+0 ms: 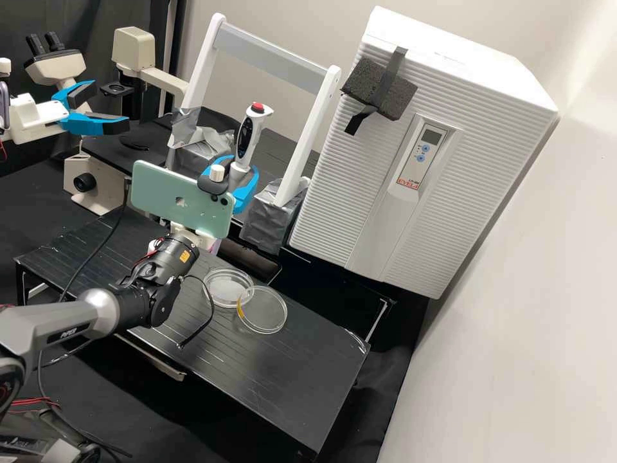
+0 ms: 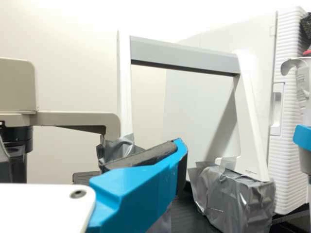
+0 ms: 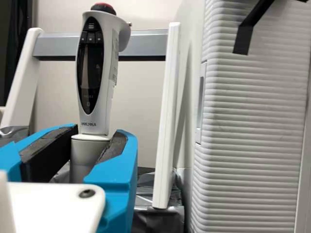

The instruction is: Use the pipette

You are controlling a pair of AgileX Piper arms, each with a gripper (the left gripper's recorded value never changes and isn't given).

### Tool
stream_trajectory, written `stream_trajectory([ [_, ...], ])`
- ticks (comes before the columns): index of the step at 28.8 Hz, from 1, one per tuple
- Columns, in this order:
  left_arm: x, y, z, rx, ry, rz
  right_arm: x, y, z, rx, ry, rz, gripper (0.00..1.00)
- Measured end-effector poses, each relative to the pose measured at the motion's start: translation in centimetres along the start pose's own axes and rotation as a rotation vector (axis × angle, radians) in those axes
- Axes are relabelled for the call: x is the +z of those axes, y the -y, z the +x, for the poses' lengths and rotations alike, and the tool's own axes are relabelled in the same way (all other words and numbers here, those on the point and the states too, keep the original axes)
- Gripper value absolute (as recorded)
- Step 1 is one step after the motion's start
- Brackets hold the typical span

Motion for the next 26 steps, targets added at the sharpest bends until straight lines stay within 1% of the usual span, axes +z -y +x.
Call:
stream_trajectory([
  [3,0.0,0.0,0.0,-0.002,-0.001,0.0,-0.1,-0.2,0.1,0.008,-0.001,-0.002,0.0],
  [6,0.0,0.0,0.0,-0.002,-0.001,-0.002,-0.3,-0.5,0.3,0.025,-0.01,0.003,0.0],
  [8,-0.1,0.0,-0.01,-0.002,-0.003,-0.009,-0.5,-0.7,0.4,0.034,-0.015,0.01,0.0],
  [10,0.0,0.0,-0.01,-0.003,-0.001,-0.021,-0.6,-0.8,0.5,0.041,-0.018,0.015,0.0],
  [15,0.0,0.1,-0.01,-0.007,0.007,-0.013,-0.8,-1.1,0.5,0.057,-0.025,0.022,0.0],
  [21,0.0,0.1,0.01,-0.009,0.007,-0.013,-1.0,-1.4,0.4,0.08,-0.027,0.034,0.0],
  [26,-0.1,0.6,-0.36,-0.028,0.0,-0.017,-1.1,-1.5,0.4,0.085,-0.031,0.035,0.0],
])
